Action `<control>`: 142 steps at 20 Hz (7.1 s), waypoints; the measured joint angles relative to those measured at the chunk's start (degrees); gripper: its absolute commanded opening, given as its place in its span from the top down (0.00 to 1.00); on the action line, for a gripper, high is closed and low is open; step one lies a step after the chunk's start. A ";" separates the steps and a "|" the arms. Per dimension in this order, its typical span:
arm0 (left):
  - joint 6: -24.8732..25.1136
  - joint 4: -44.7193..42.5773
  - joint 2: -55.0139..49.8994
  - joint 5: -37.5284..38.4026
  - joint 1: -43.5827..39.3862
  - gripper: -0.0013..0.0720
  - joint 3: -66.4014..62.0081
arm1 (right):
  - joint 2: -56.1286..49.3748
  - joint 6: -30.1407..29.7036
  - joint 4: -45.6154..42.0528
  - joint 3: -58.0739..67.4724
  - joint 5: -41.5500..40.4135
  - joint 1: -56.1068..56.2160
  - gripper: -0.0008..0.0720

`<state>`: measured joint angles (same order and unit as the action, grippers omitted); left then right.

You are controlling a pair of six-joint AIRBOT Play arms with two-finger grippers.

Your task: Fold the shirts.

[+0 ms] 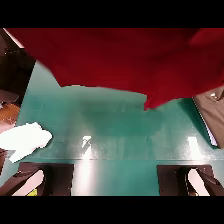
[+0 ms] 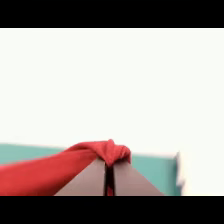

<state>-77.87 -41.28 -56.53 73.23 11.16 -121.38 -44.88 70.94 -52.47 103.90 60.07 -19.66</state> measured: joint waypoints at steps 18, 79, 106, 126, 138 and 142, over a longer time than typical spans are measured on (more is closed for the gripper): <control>-0.61 0.00 -0.35 3.41 0.00 0.95 37.55 | -22.69 5.27 -7.67 -0.04 27.76 6.45 0.97; 9.11 -11.43 -9.40 -5.84 -0.37 0.95 90.29 | -18.97 -0.92 -2.75 -43.25 20.02 7.87 0.49; 10.05 -10.58 -4.07 -2.38 -0.39 0.95 84.59 | -7.56 4.15 -17.18 -72.54 17.99 9.27 0.96; 2.47 -13.97 -1.20 -2.38 -0.42 0.95 73.72 | -13.53 6.21 -23.87 -47.71 18.58 16.90 0.97; 6.19 -6.78 -24.68 -15.93 -0.37 0.03 61.75 | -42.32 6.21 -18.23 -25.11 8.76 20.59 0.32; 5.77 -6.47 -25.59 -14.71 -0.15 0.10 59.19 | -45.75 6.16 -11.47 -20.79 8.31 18.64 0.32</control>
<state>-72.10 -47.75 -82.13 58.52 11.00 -62.19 -90.63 77.10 -63.94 83.11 68.38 -1.02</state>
